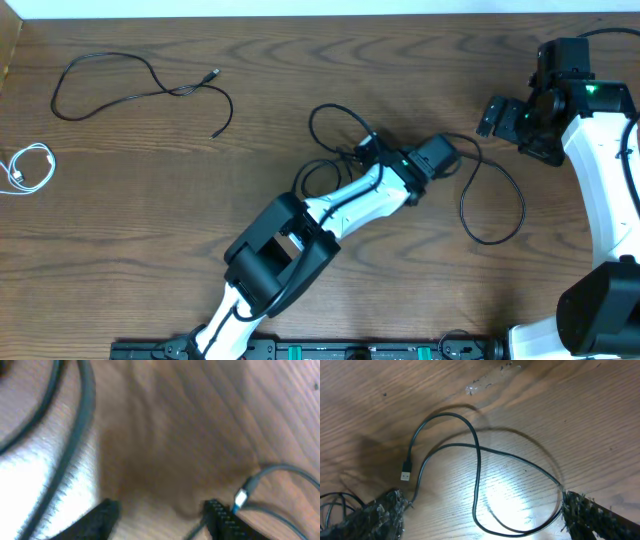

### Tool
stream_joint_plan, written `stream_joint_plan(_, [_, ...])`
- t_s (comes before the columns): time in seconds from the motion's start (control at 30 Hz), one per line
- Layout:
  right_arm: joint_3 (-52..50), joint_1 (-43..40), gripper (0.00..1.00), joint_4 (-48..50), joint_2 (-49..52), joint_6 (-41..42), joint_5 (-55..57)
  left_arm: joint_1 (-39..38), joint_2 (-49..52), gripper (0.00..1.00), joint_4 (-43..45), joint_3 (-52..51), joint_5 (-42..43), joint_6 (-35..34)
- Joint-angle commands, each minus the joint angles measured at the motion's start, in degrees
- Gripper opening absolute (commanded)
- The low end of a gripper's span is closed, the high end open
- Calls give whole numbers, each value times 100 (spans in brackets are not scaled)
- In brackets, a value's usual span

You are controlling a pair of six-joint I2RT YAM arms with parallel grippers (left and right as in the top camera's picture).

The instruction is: Untangle cables

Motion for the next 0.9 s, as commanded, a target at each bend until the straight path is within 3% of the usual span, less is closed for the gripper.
stream_joint_plan(0.0, [-2, -4, 99, 15, 33, 68, -17, 122, 107, 41, -70, 28, -138, 13])
stream_joint_plan(0.17, [-2, -4, 99, 33, 33, 68, -17, 114, 105, 15, -90, 28, -81, 195])
stream_joint_plan(0.23, [-2, -4, 99, 37, 33, 66, -17, 105, 85, 9, -87, 31, -13, 503])
stream_joint_plan(0.5, [-4, -4, 99, 59, 33, 68, -17, 221, -693, 8, -87, 42, 616, 1928])
stream_joint_plan(0.87, [-4, 4, 99, 59, 33, 68, -20, 697, -3174, 8, -22, 42, 1005, 3919])
